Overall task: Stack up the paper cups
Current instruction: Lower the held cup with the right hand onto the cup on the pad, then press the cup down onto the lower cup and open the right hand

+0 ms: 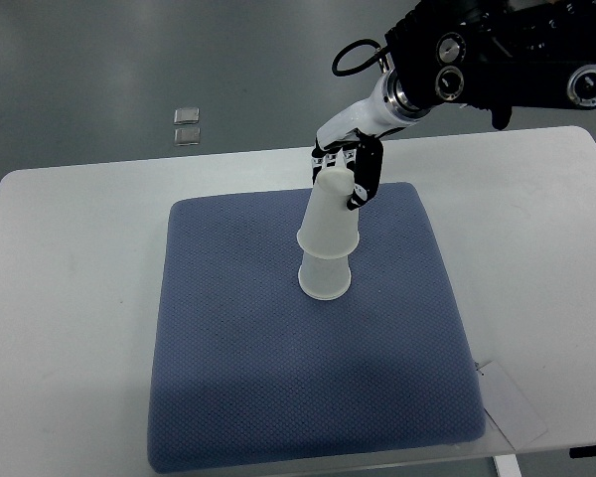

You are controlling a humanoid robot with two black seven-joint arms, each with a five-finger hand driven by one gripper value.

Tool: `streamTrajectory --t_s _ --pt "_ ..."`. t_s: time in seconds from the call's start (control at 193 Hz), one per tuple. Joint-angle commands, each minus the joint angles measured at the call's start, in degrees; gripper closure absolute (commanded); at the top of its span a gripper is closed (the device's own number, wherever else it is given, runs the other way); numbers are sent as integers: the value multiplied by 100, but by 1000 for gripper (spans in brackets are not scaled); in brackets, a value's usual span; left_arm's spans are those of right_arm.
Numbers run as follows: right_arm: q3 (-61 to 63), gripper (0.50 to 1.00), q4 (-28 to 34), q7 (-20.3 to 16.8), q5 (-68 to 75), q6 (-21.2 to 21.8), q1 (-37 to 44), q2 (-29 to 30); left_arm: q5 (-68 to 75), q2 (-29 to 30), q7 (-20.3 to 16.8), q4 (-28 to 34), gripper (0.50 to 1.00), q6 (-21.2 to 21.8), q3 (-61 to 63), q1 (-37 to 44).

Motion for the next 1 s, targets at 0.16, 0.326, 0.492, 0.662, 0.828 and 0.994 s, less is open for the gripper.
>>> streamTrajectory --t_s 0.16,0.326,0.492,0.662,0.828,0.994 --pt "0 879 -7 1 0 -35 -47 11 0 0 1 0 500 0 -5 0" --pt "0 877 2 1 0 -79 -91 11 0 0 1 0 500 0 4 0" --pt "8 877 2 1 0 -97 -117 19 0 0 1 0 500 0 -5 0" --pt "17 879 2 1 9 -97 -134 19 0 0 1 0 500 0 -5 0" --pt "17 879 2 1 9 -132 -222 19 0 0 1 -9 500 0 4 0" --pt "17 877 2 1 9 -220 -310 28 0 0 1 -9 500 0 4 0"
